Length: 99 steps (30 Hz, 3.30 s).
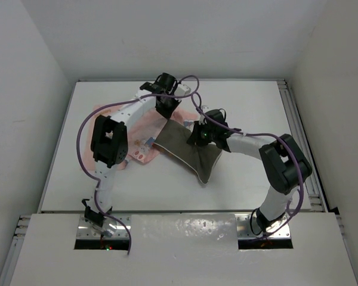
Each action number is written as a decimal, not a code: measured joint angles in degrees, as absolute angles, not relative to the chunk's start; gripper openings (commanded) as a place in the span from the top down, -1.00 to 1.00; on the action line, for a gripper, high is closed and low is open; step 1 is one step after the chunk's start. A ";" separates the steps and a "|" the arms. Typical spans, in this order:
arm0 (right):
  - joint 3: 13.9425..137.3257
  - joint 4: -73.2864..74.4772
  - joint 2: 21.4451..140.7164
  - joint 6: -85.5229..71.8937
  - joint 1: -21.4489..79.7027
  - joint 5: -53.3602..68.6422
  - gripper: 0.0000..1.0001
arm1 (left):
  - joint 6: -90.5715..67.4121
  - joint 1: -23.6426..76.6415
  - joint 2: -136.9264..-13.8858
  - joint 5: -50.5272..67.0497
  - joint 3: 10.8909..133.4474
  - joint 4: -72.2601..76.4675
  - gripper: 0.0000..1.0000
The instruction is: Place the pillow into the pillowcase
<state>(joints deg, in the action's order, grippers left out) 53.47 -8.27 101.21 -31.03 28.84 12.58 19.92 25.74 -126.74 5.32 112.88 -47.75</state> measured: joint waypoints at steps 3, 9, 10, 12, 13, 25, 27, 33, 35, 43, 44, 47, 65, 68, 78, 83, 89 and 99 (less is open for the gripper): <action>53.47 -8.05 99.48 -31.55 29.47 12.47 1.00 | 19.77 25.82 -125.95 6.94 114.50 -48.71 1.00; 53.47 -9.32 92.75 -32.64 30.15 10.22 1.00 | 21.21 26.24 -122.30 13.41 114.98 -52.36 1.00; 53.45 -10.11 91.57 -33.04 30.15 9.85 1.00 | 21.63 26.33 -121.84 14.22 114.98 -52.99 1.00; 53.12 -12.01 89.71 -33.76 30.20 9.26 1.00 | 22.41 26.46 -121.05 15.64 114.72 -53.71 1.00; 52.60 -13.45 88.71 -34.52 30.20 8.88 1.00 | 22.68 26.46 -120.68 16.19 114.30 -53.76 1.00; 39.42 -31.03 90.85 -46.02 30.13 3.60 0.89 | 25.98 26.37 -116.64 23.53 106.83 -52.07 1.00; 40.23 -29.32 94.13 -45.82 30.09 3.88 -0.09 | 26.11 26.39 -116.60 23.77 104.66 -50.83 1.00; 45.87 -15.51 95.18 -31.48 31.11 1.54 -0.97 | 25.52 26.44 -117.30 23.14 102.61 -48.90 0.37; 45.30 -13.52 91.96 -25.28 31.94 -0.60 -0.98 | 25.19 26.44 -117.43 22.70 102.83 -48.71 -0.15; 46.33 -11.20 89.69 -9.13 32.77 -2.31 -0.97 | 23.92 26.41 -114.98 17.69 103.61 -49.41 -0.20; 47.29 -10.66 91.26 -8.49 32.80 -2.24 -0.97 | 23.66 26.39 -113.32 16.95 101.51 -49.10 -0.12; 49.43 -10.20 96.05 -7.42 32.97 -1.32 -0.97 | 23.29 26.15 -104.79 15.44 91.29 -48.03 0.14; 58.35 -7.94 106.67 -13.65 35.11 1.28 1.00 | 14.44 26.15 -102.54 3.40 67.09 -34.41 0.32; 59.55 -6.66 107.07 -14.50 35.11 2.07 1.00 | 14.24 26.15 -102.50 2.17 64.93 -31.46 1.00; 60.34 -6.85 106.30 -21.52 34.09 6.98 1.00 | 21.67 29.67 -101.97 13.43 67.92 -34.54 1.00; 59.55 -10.33 102.50 -27.92 32.62 10.11 1.00 | 29.78 30.85 -100.09 23.94 72.34 -40.27 1.00; 58.92 -14.15 102.24 -33.67 32.51 10.63 1.00 | 36.62 31.62 -100.88 32.53 75.07 -45.43 0.29; 52.14 -17.87 102.28 -39.35 32.40 11.51 1.00 | 35.66 23.57 -102.96 31.59 85.27 -47.20 0.09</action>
<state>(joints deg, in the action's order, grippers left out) 52.14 -17.87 102.28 -39.35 32.40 11.51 35.66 23.57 -102.96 31.59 85.27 -47.20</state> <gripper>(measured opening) 0.125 0.405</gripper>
